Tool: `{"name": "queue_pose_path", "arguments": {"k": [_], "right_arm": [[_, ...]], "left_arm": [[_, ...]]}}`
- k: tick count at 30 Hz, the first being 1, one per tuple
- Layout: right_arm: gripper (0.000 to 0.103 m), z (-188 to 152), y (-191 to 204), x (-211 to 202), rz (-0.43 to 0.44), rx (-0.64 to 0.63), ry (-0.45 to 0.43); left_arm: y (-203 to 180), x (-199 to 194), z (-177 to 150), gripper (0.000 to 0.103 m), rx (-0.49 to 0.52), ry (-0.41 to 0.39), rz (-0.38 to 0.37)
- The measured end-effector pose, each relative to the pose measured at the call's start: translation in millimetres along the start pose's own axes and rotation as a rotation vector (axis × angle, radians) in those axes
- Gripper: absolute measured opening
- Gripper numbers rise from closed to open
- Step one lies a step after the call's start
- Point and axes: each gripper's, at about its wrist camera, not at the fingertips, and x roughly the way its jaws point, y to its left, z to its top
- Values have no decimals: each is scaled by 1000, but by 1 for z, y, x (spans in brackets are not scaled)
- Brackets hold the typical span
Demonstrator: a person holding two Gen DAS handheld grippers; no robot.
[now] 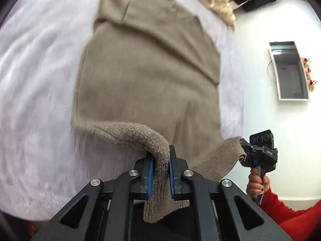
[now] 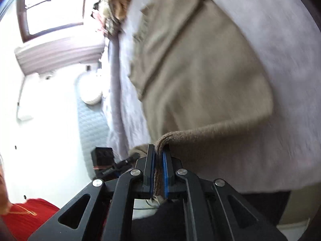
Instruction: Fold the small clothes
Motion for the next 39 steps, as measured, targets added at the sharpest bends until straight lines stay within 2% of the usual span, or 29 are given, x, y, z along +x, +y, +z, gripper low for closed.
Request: {"name": "queue_pose_path", "arguments": {"k": [4, 8, 11, 13, 15, 17, 19, 21, 23, 26, 27, 28, 29, 30, 31, 33, 36, 39], "right_arm": [[8, 48, 29, 3, 84, -56, -70], [8, 108, 53, 14, 103, -95, -128], [8, 157, 60, 26, 69, -121, -161], [8, 191, 57, 31, 34, -112, -178], [8, 214, 43, 42, -21, -94, -187], [8, 230, 30, 59, -81, -68, -182], [8, 237, 15, 67, -133, -54, -165], [12, 238, 9, 69, -180, -53, -161], [12, 237, 12, 67, -233, -75, -167], [18, 232, 30, 55, -330, -167, -186], [31, 231, 39, 51, -377, -211, -199], [52, 229, 49, 48, -439, -265, -220], [60, 228, 58, 46, -490, -315, -243], [62, 226, 67, 44, -540, -368, -262], [62, 224, 72, 43, -581, -409, -266], [62, 221, 78, 47, -667, -476, -261], [62, 218, 75, 60, -763, -552, -210], [62, 220, 73, 73, -812, -588, -190]], "left_arm": [[-9, -16, 51, 14, 64, -99, -5], [-13, -21, 105, 14, 117, -189, 21], [-11, -14, 153, 14, 123, -266, 59], [-7, -5, 179, 14, 104, -309, 112], [0, 14, 202, 14, 61, -321, 172], [6, 28, 212, 14, 34, -321, 245], [14, 42, 219, 16, 16, -289, 307], [18, 45, 219, 43, 19, -288, 390], [15, 36, 213, 58, 58, -352, 468], [10, 20, 208, 60, 130, -403, 515], [8, 13, 205, 60, 151, -412, 530], [6, 10, 204, 60, 181, -416, 546], [5, 7, 202, 63, 217, -407, 557], [4, 7, 201, 76, 251, -390, 564], [5, 7, 200, 81, 286, -376, 573], [3, 8, 197, 81, 327, -360, 566], [5, 18, 203, 81, 337, -302, 521], [5, 36, 221, 81, 330, -262, 474]]}}
